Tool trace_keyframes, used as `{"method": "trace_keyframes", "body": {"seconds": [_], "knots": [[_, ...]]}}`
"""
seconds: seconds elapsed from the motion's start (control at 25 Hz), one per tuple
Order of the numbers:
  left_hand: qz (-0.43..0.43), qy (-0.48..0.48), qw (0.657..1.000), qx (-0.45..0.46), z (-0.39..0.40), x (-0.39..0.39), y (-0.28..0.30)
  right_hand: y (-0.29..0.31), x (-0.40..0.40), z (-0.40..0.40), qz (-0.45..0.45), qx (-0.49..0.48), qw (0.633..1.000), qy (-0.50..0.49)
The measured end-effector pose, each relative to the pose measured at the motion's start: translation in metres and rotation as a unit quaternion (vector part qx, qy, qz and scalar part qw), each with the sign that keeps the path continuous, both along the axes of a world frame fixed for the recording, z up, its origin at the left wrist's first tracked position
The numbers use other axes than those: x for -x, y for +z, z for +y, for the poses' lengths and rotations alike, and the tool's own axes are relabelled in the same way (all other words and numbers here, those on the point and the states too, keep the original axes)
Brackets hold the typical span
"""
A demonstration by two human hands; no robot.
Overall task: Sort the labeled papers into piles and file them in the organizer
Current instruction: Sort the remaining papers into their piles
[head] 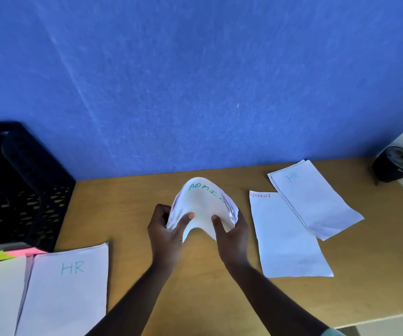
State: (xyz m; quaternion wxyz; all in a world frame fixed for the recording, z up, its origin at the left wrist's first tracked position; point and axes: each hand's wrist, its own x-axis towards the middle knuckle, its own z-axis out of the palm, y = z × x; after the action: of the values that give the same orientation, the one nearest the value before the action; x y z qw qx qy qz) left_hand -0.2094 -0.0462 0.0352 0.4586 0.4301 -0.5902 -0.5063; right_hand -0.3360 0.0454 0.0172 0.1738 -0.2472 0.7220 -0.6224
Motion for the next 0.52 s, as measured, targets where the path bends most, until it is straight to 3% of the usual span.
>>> {"method": "trace_keyframes", "body": {"seconds": [0.08, 0.24, 0.36, 0.44, 0.52], "knots": [[-0.010, 0.000, 1.000, 0.001, 0.005, 0.002, 0.000, -0.001, -0.003, 0.000, 0.001, 0.001, 1.000, 0.016], [-0.084, -0.016, 0.996, -0.004, 0.010, -0.009, -0.014, -0.019, 0.005, 0.003, -0.053, -0.106, 0.993, 0.027], [-0.145, -0.022, 0.988, 0.042, -0.013, -0.020, -0.008, -0.003, 0.020, 0.000, -0.049, -0.107, 0.993, 0.033], [-0.220, -0.037, 0.968, 0.114, -0.034, -0.030, 0.001, 0.017, 0.033, 0.002, 0.060, -0.085, 0.995, 0.006], [-0.290, -0.077, 0.937, 0.180, -0.047, -0.037, 0.011, 0.039, 0.049, 0.002, 0.246, -0.082, 0.966, 0.017]]}}
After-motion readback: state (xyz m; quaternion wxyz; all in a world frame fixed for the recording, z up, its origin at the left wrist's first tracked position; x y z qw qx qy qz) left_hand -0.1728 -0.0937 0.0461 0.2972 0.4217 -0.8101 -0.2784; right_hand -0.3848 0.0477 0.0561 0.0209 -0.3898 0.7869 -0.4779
